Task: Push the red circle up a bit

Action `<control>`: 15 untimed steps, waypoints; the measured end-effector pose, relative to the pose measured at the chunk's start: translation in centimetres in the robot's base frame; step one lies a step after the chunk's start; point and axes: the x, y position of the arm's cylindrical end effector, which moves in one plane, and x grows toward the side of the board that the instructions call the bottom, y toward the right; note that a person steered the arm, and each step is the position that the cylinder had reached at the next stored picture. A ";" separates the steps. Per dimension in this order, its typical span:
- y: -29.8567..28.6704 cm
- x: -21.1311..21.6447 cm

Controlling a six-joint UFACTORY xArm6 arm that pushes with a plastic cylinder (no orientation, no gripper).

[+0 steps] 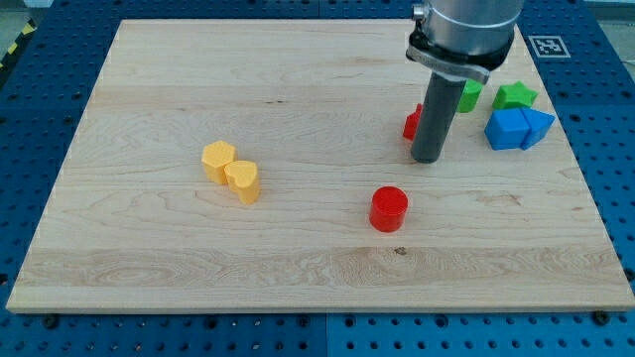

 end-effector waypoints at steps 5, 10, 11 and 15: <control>2.2 -0.8; -4.0 16.3; -4.0 16.3; -5.9 10.2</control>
